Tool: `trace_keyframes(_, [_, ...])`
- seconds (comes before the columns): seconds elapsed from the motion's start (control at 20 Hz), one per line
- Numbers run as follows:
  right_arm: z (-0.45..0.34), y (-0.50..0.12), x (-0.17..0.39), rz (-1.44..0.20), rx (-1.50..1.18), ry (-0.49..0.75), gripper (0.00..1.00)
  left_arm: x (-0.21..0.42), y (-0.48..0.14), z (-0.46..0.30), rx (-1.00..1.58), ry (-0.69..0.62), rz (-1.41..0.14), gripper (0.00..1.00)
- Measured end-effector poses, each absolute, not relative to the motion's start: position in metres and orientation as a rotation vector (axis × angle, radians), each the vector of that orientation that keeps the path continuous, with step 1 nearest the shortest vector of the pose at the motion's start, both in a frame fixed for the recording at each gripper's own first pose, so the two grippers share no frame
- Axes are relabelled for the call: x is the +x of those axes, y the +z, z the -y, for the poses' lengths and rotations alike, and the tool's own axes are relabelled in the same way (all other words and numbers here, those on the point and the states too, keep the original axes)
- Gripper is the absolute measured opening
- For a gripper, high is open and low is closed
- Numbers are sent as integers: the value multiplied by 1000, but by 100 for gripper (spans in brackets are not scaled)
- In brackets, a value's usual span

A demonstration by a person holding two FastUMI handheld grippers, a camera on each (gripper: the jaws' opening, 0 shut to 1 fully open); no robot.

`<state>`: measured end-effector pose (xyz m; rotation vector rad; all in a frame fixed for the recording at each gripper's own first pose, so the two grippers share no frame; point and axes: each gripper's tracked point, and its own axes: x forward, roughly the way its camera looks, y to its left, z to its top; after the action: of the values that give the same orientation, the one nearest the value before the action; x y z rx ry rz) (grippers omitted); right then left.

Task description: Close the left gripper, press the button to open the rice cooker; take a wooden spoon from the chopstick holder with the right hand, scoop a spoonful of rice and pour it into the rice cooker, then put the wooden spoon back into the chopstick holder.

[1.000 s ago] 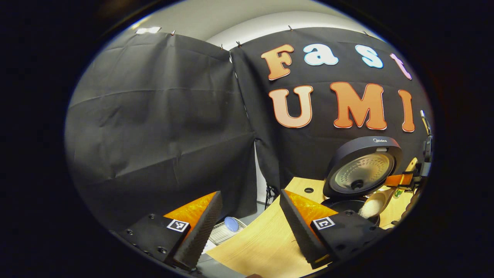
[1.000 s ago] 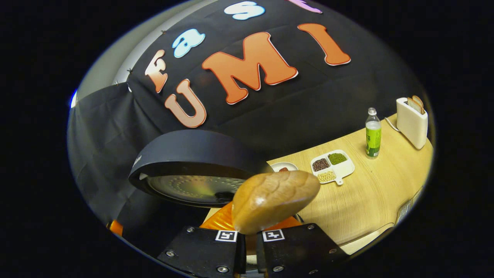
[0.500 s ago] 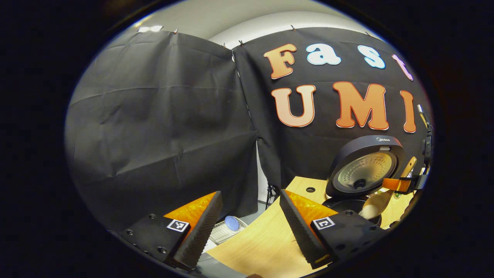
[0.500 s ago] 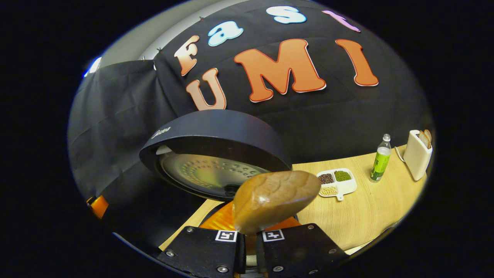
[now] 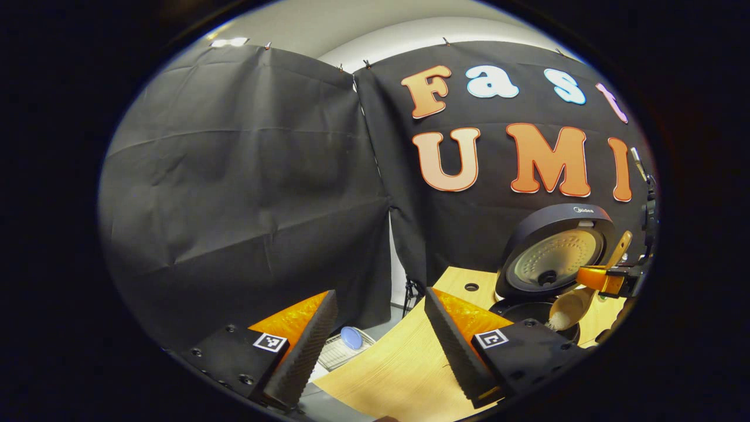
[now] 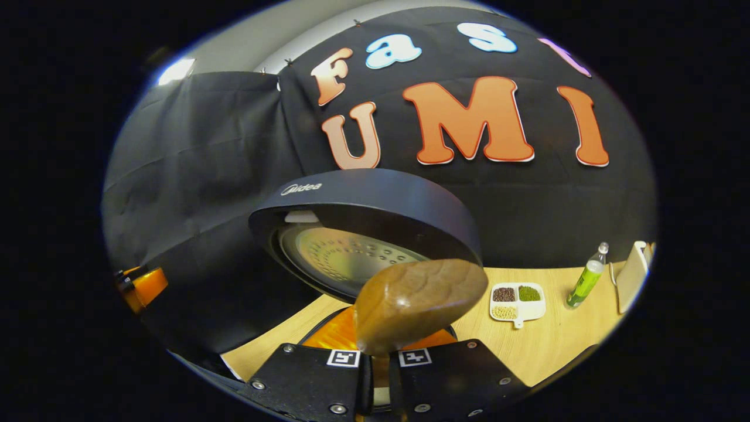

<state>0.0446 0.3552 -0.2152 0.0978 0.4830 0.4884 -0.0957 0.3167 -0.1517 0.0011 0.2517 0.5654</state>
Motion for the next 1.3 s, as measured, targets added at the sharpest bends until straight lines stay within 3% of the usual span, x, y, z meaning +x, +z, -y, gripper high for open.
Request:
trace_keyframes(1.05, [-373, -183, 29, -219, -260, 657, 10, -87, -146, -301, 21, 553, -251, 100])
trace_keyframes(1.3, [-345, -179, 30, -325, 14, 622, 10, -80, -131, -281, 52, 540, -231, 100])
